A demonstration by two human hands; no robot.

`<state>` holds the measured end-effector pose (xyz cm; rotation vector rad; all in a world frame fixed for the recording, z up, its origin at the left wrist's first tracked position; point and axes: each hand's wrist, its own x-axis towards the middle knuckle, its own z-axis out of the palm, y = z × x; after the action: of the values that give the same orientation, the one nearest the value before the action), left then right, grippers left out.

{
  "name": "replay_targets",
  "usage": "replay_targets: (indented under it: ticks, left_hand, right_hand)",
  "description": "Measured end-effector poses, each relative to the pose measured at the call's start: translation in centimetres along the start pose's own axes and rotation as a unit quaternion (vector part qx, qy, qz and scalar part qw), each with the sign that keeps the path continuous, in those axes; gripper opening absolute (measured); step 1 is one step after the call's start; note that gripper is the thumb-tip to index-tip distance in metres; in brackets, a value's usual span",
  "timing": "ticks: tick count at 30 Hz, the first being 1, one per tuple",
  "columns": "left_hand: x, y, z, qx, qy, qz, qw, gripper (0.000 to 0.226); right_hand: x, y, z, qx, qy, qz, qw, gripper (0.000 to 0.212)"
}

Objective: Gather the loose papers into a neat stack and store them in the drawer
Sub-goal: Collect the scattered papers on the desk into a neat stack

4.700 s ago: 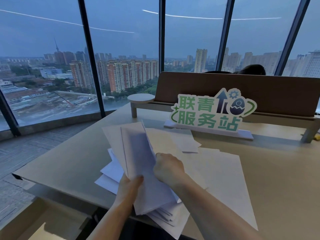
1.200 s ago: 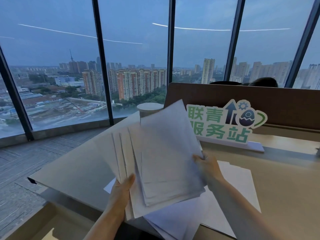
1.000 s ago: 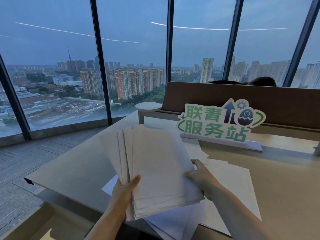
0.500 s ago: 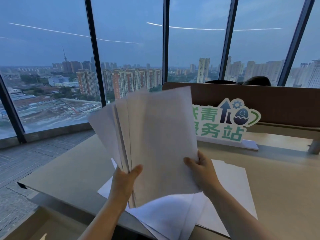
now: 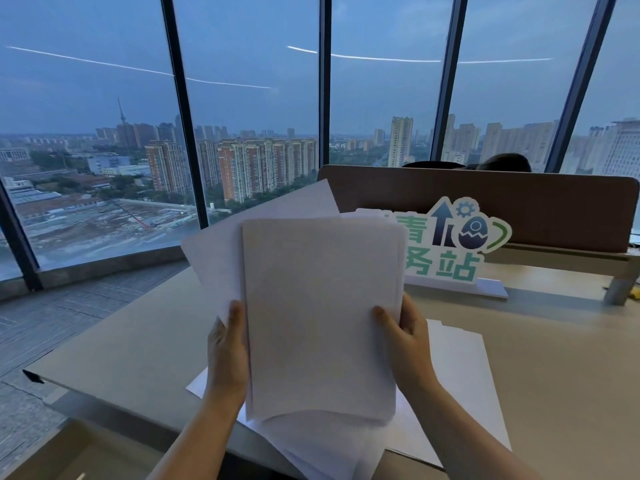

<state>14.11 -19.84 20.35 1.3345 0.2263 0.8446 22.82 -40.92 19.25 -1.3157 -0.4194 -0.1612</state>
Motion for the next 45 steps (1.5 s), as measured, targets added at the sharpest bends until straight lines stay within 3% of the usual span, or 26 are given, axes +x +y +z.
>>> replay_targets:
  ticks: [4,9,14,16,19,24,33,37,39,41,43,45]
  left_hand:
    - [1.1,0.8,0.1,-0.049,0.027,0.004,0.998,0.043]
    - [2.3,2.8,-1.5,-0.139,-0.079,-0.077,0.984,0.051]
    - [3.2,4.0,-2.9,-0.027,-0.191,-0.072,0.979,0.039]
    - [3.5,4.1,-3.2,0.011,-0.207,-0.06,0.976,0.044]
    - [3.8,4.0,-3.0,0.019,-0.152,-0.019,0.988,0.022]
    - [3.3,3.6,-2.4,0.011,-0.024,0.029,0.999,0.029]
    - [4.6,5.9,-2.7,0.111,-0.129,0.067,0.983,0.034]
    - [4.2,6.6,-1.7,0.158,-0.149,0.045,0.975,0.043]
    - [4.0,6.1,-1.8,0.146,-0.143,0.031,0.978,0.035]
    - [3.4,4.9,-2.5,0.073,-0.138,0.015,0.988,0.012]
    - [2.6,3.3,-3.0,-0.03,-0.162,-0.029,0.986,0.054]
    - [1.6,1.9,-3.2,-0.045,-0.189,-0.063,0.979,0.089]
  right_hand:
    - [-0.2,-0.1,-0.2,0.012,-0.004,-0.01,1.0,0.025]
    - [-0.1,-0.6,-0.4,0.02,-0.022,-0.015,0.999,0.029]
    - [0.2,-0.7,0.1,0.027,-0.027,0.01,0.999,0.037]
    - [0.2,-0.8,0.1,0.028,-0.023,0.009,0.999,0.024]
    - [0.0,-1.0,0.2,0.03,-0.021,0.006,0.999,0.019]
    - [-0.1,-1.2,0.3,0.024,-0.013,0.01,1.0,0.019]
    - [0.0,-1.8,0.4,0.032,-0.025,0.019,0.999,0.027]
    - [-0.2,-2.0,0.3,0.035,-0.027,0.006,0.999,0.035]
    - [-0.3,-2.0,0.1,0.04,-0.029,0.013,0.999,0.044]
    - [-0.4,-1.8,0.1,0.042,-0.04,0.029,0.998,0.059]
    - [-0.6,-1.6,0.2,0.043,-0.047,0.038,0.997,0.066]
    - [-0.7,-1.4,0.2,0.043,-0.045,0.04,0.997,0.065]
